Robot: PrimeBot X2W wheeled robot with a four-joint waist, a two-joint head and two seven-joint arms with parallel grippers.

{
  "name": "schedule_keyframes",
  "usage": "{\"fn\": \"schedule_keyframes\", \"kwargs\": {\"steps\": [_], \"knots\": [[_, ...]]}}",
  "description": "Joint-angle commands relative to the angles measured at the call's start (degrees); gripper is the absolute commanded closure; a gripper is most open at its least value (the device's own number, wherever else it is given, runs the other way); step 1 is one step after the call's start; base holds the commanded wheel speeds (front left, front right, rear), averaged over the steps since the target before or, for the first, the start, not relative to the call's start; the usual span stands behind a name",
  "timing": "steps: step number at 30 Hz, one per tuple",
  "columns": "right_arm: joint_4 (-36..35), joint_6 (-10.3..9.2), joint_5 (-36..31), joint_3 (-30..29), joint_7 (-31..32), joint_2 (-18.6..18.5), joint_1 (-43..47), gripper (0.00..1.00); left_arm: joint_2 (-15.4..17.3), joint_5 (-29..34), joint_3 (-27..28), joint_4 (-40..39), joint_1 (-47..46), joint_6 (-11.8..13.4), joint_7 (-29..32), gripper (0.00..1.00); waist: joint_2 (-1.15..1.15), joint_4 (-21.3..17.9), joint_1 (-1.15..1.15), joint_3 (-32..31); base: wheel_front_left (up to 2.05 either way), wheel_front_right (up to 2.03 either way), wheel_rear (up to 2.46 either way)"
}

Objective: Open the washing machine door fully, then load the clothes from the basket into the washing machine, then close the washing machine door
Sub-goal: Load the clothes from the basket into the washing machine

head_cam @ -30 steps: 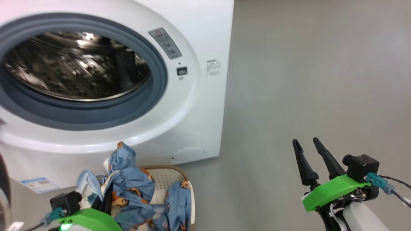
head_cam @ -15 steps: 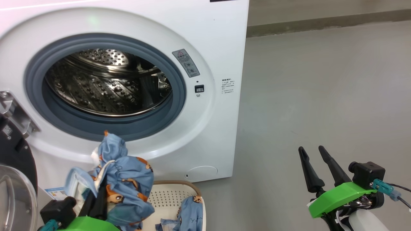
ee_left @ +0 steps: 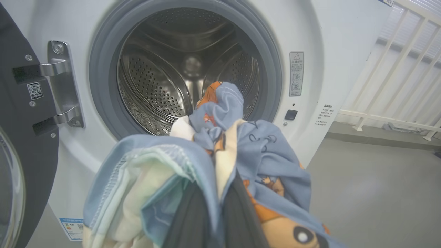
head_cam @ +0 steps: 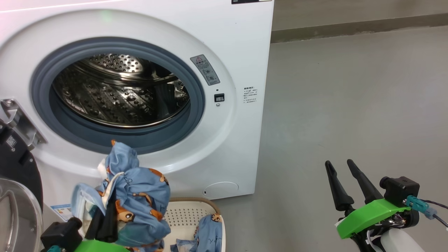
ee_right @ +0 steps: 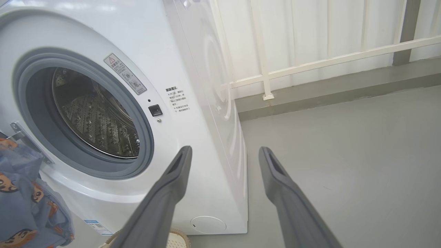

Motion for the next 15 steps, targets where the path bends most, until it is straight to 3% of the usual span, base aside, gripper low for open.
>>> {"fn": "schedule_keyframes", "kwargs": {"steps": [1, 15], "knots": [[-1.5, 0.32, -0.39, 0.96, -0.29, -0.66, 0.04, 0.0, 1.83, 0.91, 2.29, -1.83, -1.41, 0.39, -0.19, 1.0, 0.0, -0.04, 0.0, 0.02, 0.0, 0.0, 0.0], [-2.01, 0.32, -0.94, 1.06, 0.3, -0.79, -0.32, 0.0, 3.01, 1.89, 1.56, -1.89, -3.15, 0.36, 0.35, 1.0, 0.0, -1.11, 0.0, 0.98, 0.0, 0.0, 0.0]]}}
